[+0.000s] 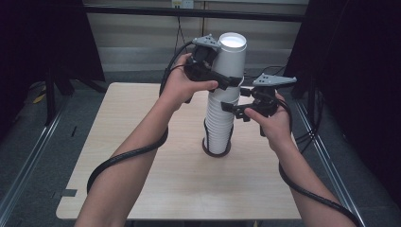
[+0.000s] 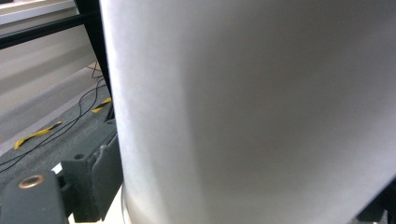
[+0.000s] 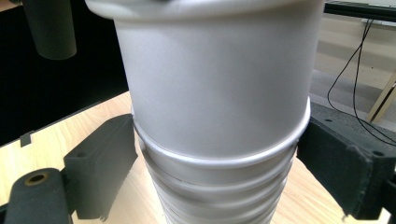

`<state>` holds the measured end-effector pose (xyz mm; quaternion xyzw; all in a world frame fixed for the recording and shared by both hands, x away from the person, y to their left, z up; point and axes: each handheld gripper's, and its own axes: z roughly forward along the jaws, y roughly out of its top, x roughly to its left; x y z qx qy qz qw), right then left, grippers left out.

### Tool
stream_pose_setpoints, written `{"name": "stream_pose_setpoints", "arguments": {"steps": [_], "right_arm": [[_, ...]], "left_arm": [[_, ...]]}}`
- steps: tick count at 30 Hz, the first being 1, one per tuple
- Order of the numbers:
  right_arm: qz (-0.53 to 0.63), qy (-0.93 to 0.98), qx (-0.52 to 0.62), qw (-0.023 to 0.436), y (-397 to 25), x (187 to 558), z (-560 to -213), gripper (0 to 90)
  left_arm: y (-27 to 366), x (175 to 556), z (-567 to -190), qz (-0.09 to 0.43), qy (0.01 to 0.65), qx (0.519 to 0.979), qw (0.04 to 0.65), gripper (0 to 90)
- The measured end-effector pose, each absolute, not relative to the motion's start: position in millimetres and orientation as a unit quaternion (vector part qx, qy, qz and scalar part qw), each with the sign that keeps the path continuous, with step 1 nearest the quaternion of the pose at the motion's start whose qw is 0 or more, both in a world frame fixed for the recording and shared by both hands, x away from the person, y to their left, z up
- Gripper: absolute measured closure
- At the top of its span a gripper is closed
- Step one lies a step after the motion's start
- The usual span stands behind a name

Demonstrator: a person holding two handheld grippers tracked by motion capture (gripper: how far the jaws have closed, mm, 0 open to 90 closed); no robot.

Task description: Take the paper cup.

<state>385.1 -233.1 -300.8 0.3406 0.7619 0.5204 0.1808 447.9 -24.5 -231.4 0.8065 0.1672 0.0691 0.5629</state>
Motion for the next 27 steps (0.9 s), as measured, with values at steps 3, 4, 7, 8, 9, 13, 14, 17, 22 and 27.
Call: {"name": "stream_pose_setpoints", "arguments": {"steps": [3, 4, 7, 8, 9, 13, 14, 17, 22, 27], "right_arm": [[0.52, 0.762, 0.341, 0.18, -233.7, 385.0, -300.6, 11.6], [0.52, 0.762, 0.341, 0.18, -233.7, 385.0, -300.6, 11.6], [0.518, 0.763, 0.342, 0.18, -233.6, 384.9, -300.1, 11.7], [0.518, 0.763, 0.342, 0.18, -233.6, 384.9, -300.1, 11.7], [0.518, 0.763, 0.34, 0.181, -233.8, 384.9, -300.3, 11.7], [0.519, 0.763, 0.34, 0.181, -233.8, 384.8, -300.6, 11.7], [0.519, 0.763, 0.34, 0.181, -233.8, 384.8, -300.6, 11.7], [0.516, 0.765, 0.339, 0.182, -233.7, 384.8, -300.3, 11.7], [0.517, 0.765, 0.338, 0.182, -233.8, 384.7, -300.5, 11.7], [0.517, 0.765, 0.338, 0.183, -232.5, 384.7, -300.4, 11.7]], "left_arm": [[-24.1, 446.8, -226.4, 0.072, 0.164, 0.807, 0.563, 10.9], [-24.1, 446.8, -226.4, 0.072, 0.164, 0.807, 0.563, 10.9], [-23.4, 445.7, -220.1, 0.072, 0.166, 0.801, 0.571, 10.9], [-23.4, 445.7, -220.1, 0.072, 0.166, 0.801, 0.571, 10.9], [-22.8, 444.9, -217.4, 0.076, 0.165, 0.799, 0.573, 10.8], [-20.3, 444.2, -213.6, 0.077, 0.17, 0.797, 0.575, 10.9], [-20.3, 444.2, -213.6, 0.077, 0.17, 0.797, 0.575, 10.9], [-19.1, 441.7, -207.2, 0.079, 0.168, 0.793, 0.581, 10.9], [-17.2, 440.7, -203.2, 0.083, 0.164, 0.792, 0.583, 10.9], [-15.3, 439.1, -201.5, 0.084, 0.167, 0.789, 0.586, 11.0]]}}
